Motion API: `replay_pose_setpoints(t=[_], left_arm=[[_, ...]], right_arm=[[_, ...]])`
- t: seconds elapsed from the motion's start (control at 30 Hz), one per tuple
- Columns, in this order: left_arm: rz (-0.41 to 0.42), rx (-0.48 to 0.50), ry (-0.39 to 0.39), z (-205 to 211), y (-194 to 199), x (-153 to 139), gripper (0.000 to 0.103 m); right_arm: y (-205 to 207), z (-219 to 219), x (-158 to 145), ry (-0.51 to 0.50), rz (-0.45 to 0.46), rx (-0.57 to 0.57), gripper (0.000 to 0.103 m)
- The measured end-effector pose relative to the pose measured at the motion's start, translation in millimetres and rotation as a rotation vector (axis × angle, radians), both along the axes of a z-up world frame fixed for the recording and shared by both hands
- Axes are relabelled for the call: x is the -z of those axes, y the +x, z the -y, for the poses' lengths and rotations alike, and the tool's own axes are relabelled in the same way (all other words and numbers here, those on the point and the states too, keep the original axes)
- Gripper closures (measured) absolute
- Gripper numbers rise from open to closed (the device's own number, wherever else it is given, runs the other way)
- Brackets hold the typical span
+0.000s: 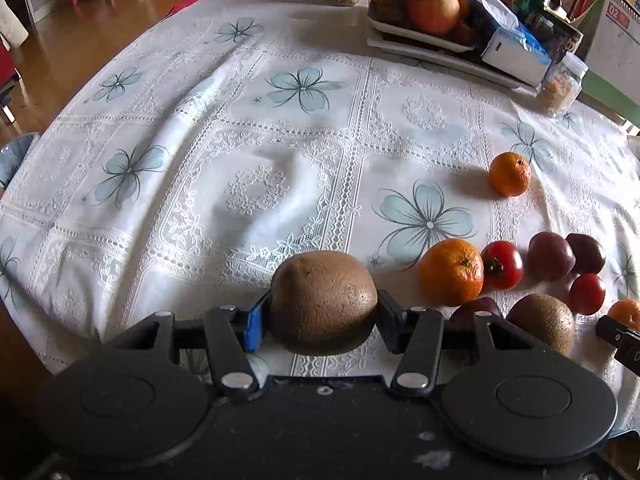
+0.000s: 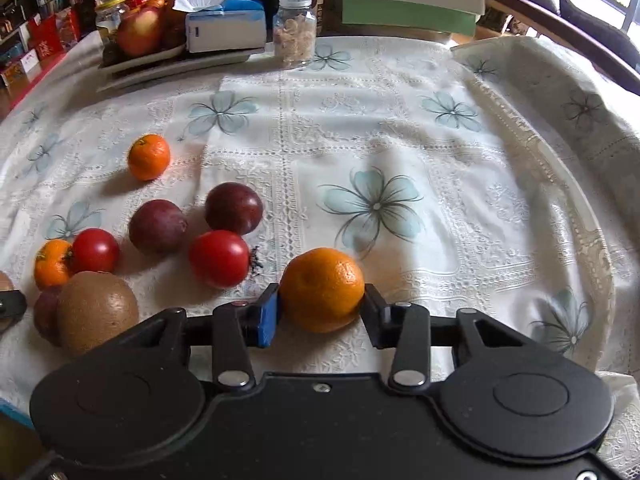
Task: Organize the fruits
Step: 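Grasp the brown kiwi with the left tool while the right tool grasps a mandarin, then carry the kiwi into the gold tray and open the left tool while the right tool releases the mandarin there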
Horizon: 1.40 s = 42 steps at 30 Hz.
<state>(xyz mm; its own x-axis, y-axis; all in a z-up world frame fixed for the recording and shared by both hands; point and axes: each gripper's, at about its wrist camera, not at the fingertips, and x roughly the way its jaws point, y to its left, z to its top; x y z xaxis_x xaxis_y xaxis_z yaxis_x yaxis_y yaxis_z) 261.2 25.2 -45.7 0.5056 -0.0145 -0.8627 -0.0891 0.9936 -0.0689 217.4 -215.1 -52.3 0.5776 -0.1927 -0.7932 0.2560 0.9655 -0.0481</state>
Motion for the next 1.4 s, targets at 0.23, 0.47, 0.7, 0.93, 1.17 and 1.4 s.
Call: replay_pose_setpoints(t=[0.23, 0.47, 0.7, 0.93, 1.17, 1.4], left_arm=[[0.031, 0.017, -0.005, 5.6, -5.1, -10.3, 0.048], [0.073, 0.059, 0.018, 18.2, -15.5, -22.1, 0.048], [0.125, 0.105, 0.017, 23.8, -47.0, -46.8, 0.048], [0.138, 0.145, -0.004, 25.7, -95.2, -57.7, 0.048], [0.139, 0.186, -0.02, 28.9, -151.8, -54.6, 0.048], [0.09, 0.194, -0.019, 23.8, -192.2, -49.3, 0.048]], right_arm=[[-5.6, -5.1, -7.0, -0.022, 0.053, -0.012, 0.052], [-12.1, 2.5, -13.1, 0.012, 0.07, 0.023, 0.052], [-33.9, 10.6, -30.4, 0.058, 0.111, 0.084, 0.052], [-76.6, 0.0, -44.5, 0.078, 0.14, 0.087, 0.052], [-124.5, -20.2, -52.1, 0.068, 0.154, 0.037, 0.053], [-163.6, -35.6, -52.6, 0.062, 0.14, 0.006, 0.053]])
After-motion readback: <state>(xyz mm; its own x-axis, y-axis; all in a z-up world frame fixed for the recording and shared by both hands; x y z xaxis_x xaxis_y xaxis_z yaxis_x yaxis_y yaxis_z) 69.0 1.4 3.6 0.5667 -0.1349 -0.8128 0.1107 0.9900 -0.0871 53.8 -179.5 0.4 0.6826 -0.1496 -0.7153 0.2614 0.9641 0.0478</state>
